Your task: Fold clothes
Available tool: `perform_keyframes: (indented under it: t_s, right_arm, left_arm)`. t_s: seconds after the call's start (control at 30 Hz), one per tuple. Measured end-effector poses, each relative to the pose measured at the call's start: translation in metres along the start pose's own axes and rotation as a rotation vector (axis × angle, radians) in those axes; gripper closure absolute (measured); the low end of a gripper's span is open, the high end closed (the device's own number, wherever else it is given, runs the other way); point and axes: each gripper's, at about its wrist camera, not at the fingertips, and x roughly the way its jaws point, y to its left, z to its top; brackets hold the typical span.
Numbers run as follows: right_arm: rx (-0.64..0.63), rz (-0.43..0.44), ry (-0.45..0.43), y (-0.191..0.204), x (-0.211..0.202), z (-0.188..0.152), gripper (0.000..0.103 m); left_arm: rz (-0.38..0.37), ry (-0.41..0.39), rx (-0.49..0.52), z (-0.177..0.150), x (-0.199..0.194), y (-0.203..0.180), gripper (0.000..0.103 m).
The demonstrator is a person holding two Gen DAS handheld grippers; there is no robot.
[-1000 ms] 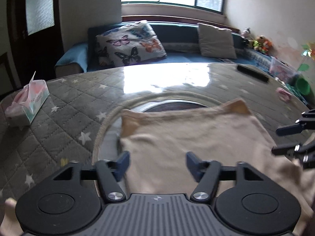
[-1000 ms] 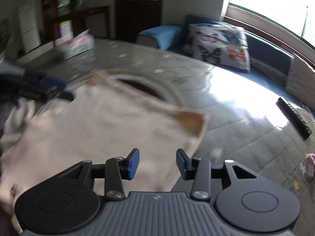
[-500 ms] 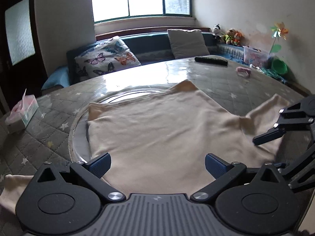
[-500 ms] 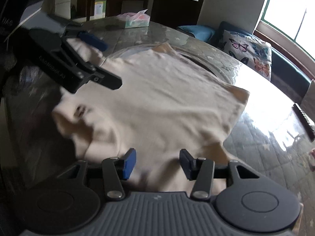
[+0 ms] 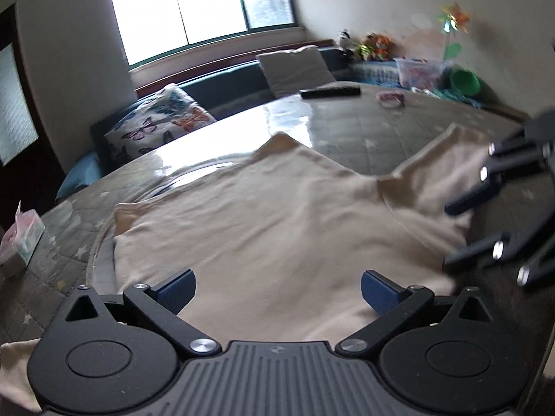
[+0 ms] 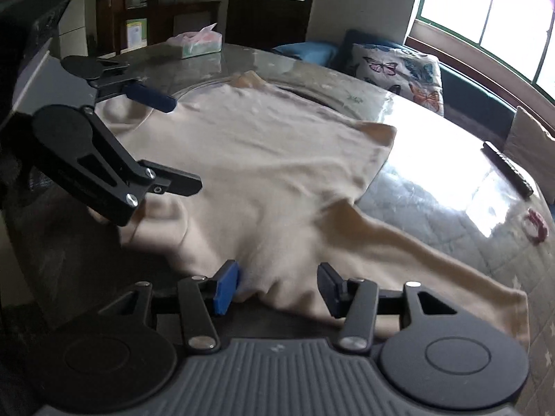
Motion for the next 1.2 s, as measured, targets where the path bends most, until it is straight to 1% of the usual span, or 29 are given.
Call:
perform_keyframes:
  t_s: [0.17, 0.3, 0.43, 0.57, 0.67, 0.7, 0.77, 0.83, 0.87, 0.93, 1.1, 1.2]
  right_arm:
    - [0.051, -0.004, -0.045, -0.013, -0.018, 0.0, 0.051]
    - [0.13, -0.065, -0.066, -0.035, -0.019, -0.004, 0.051]
    - [0.227, -0.187, -0.035, -0.07, -0.015, -0.02, 0.052]
    - [0.338, -0.326, -0.003, -0.108, -0.017, -0.04, 0.053]
    - [0.406, -0.427, 0.003, -0.133, -0.021, -0.055, 0.053]
    - [0.43, -0.455, 0.004, -0.14, -0.023, -0.059, 0.053]
    - [0.487, -0.483, 0.001, -0.153, -0.025, -0.066, 0.053]
    - [0.53, -0.492, -0.001, -0.161, -0.026, -0.072, 0.058]
    - [0.551, -0.489, -0.001, -0.164, -0.025, -0.075, 0.063]
    - [0.592, -0.474, -0.011, -0.17, -0.024, -0.081, 0.066]
    - [0.612, -0.444, -0.039, -0.172, -0.02, -0.08, 0.091]
    - [0.612, -0.451, -0.05, -0.173, -0.022, -0.076, 0.099]
  left_arm:
    - [0.005, -0.005, 0.021, -0.003, -0.002, -0.003, 0.0]
    - [0.018, -0.03, 0.0, 0.006, -0.005, -0.002, 0.0]
    - [0.007, -0.05, -0.008, 0.016, -0.003, -0.009, 0.0]
    - [-0.022, -0.036, 0.003, 0.019, 0.004, -0.021, 0.0]
    - [-0.04, -0.022, 0.016, 0.02, 0.008, -0.029, 0.0]
    - [-0.046, -0.018, 0.02, 0.019, 0.009, -0.031, 0.0]
    - [-0.051, -0.012, 0.03, 0.019, 0.011, -0.034, 0.0]
    - [-0.054, -0.003, 0.033, 0.018, 0.013, -0.036, 0.0]
    - [-0.055, 0.001, 0.034, 0.018, 0.014, -0.036, 0.0]
    - [-0.055, 0.006, 0.035, 0.017, 0.015, -0.037, 0.0]
    - [-0.059, 0.017, 0.038, 0.016, 0.018, -0.039, 0.0]
    - [-0.063, 0.02, 0.041, 0.016, 0.018, -0.039, 0.0]
